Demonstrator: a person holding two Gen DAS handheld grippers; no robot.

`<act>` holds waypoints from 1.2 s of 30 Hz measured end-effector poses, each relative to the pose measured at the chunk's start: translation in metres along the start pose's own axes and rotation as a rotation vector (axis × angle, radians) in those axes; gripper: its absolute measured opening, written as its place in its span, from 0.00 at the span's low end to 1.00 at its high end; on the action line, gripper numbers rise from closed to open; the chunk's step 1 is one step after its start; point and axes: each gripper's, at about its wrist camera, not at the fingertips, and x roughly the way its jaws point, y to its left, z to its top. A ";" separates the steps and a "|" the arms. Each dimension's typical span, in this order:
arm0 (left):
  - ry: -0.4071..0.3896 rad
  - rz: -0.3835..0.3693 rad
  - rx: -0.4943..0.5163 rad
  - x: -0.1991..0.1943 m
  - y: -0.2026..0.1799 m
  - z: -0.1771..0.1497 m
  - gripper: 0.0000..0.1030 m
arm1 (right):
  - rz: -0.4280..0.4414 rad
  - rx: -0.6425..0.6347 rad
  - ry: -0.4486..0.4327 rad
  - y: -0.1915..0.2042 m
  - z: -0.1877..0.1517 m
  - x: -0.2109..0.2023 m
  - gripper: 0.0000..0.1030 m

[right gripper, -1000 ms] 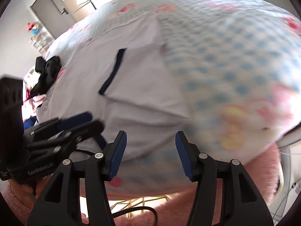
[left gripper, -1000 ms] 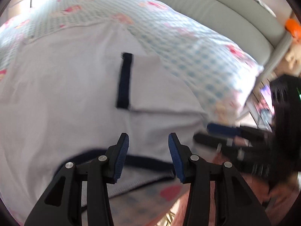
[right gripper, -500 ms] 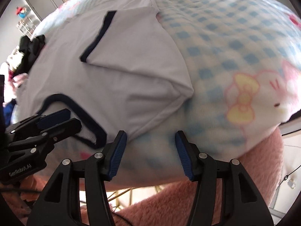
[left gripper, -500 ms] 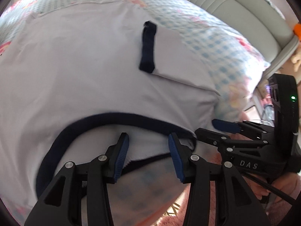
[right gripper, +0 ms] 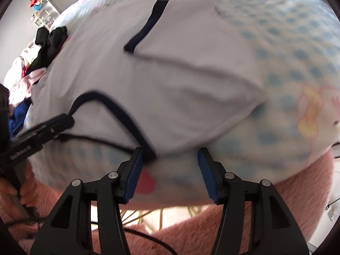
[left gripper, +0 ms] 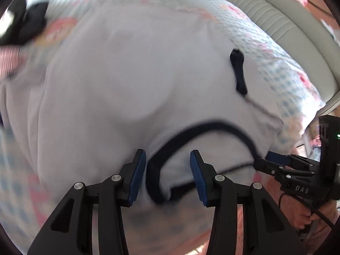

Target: Fold clothes

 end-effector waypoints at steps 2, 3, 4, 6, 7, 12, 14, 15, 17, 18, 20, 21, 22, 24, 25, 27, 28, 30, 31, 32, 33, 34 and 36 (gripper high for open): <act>-0.001 -0.032 -0.009 -0.007 -0.002 -0.007 0.44 | 0.030 -0.019 -0.040 0.005 0.004 -0.016 0.53; -0.009 -0.037 0.007 -0.011 -0.005 -0.009 0.43 | 0.052 -0.028 -0.066 0.008 0.008 -0.026 0.53; -0.032 -0.038 0.020 -0.019 -0.008 -0.009 0.43 | 0.075 -0.040 -0.095 0.013 0.014 -0.036 0.53; -0.093 -0.071 -0.010 -0.033 -0.003 -0.009 0.43 | 0.118 -0.074 -0.146 0.025 0.024 -0.051 0.53; -0.122 -0.078 -0.033 -0.039 0.002 -0.008 0.43 | 0.126 -0.092 -0.164 0.033 0.028 -0.053 0.53; -0.057 -0.093 -0.153 -0.031 0.034 -0.014 0.43 | 0.091 -0.147 -0.090 0.077 0.033 -0.010 0.53; -0.025 -0.091 -0.140 -0.024 0.031 -0.023 0.43 | 0.039 -0.145 -0.018 0.082 0.044 0.022 0.53; -0.016 -0.075 -0.114 -0.023 0.027 -0.028 0.43 | 0.005 -0.169 -0.018 0.085 0.041 0.023 0.52; -0.033 -0.066 -0.088 -0.031 0.022 -0.032 0.43 | -0.008 -0.221 -0.043 0.091 0.035 0.011 0.52; -0.050 -0.091 -0.114 -0.037 0.028 -0.031 0.43 | 0.026 -0.230 -0.047 0.094 0.035 0.003 0.52; -0.102 -0.125 -0.180 -0.053 0.044 -0.030 0.43 | 0.080 -0.250 -0.074 0.101 0.038 -0.016 0.52; -0.130 -0.114 -0.201 -0.060 0.050 -0.029 0.43 | 0.102 -0.261 -0.094 0.105 0.040 -0.026 0.52; -0.157 -0.096 -0.221 -0.066 0.059 -0.025 0.43 | 0.122 -0.272 -0.114 0.109 0.042 -0.036 0.52; -0.210 -0.060 -0.261 -0.077 0.076 -0.015 0.43 | 0.150 -0.296 -0.141 0.118 0.051 -0.045 0.52; -0.233 -0.042 -0.282 -0.082 0.085 -0.010 0.43 | 0.155 -0.301 -0.140 0.124 0.057 -0.045 0.52; -0.253 -0.008 -0.332 -0.083 0.105 0.002 0.45 | 0.149 -0.321 -0.123 0.134 0.068 -0.035 0.52; -0.259 0.004 -0.359 -0.084 0.114 0.007 0.46 | 0.147 -0.333 -0.115 0.140 0.073 -0.029 0.52; -0.247 0.002 -0.412 -0.076 0.128 0.015 0.46 | 0.166 -0.346 -0.086 0.158 0.082 -0.006 0.52; -0.247 -0.013 -0.425 -0.072 0.133 0.018 0.46 | 0.182 -0.350 -0.067 0.169 0.085 0.010 0.52; -0.248 -0.029 -0.437 -0.068 0.138 0.020 0.44 | 0.197 -0.354 -0.046 0.180 0.087 0.025 0.52; -0.249 -0.037 -0.445 -0.064 0.141 0.023 0.32 | 0.200 -0.362 -0.019 0.193 0.086 0.040 0.52; -0.255 -0.005 -0.430 -0.063 0.139 0.025 0.22 | 0.202 -0.370 0.008 0.204 0.084 0.054 0.52; -0.260 0.062 -0.383 -0.069 0.132 0.028 0.04 | 0.172 -0.368 0.029 0.205 0.075 0.063 0.52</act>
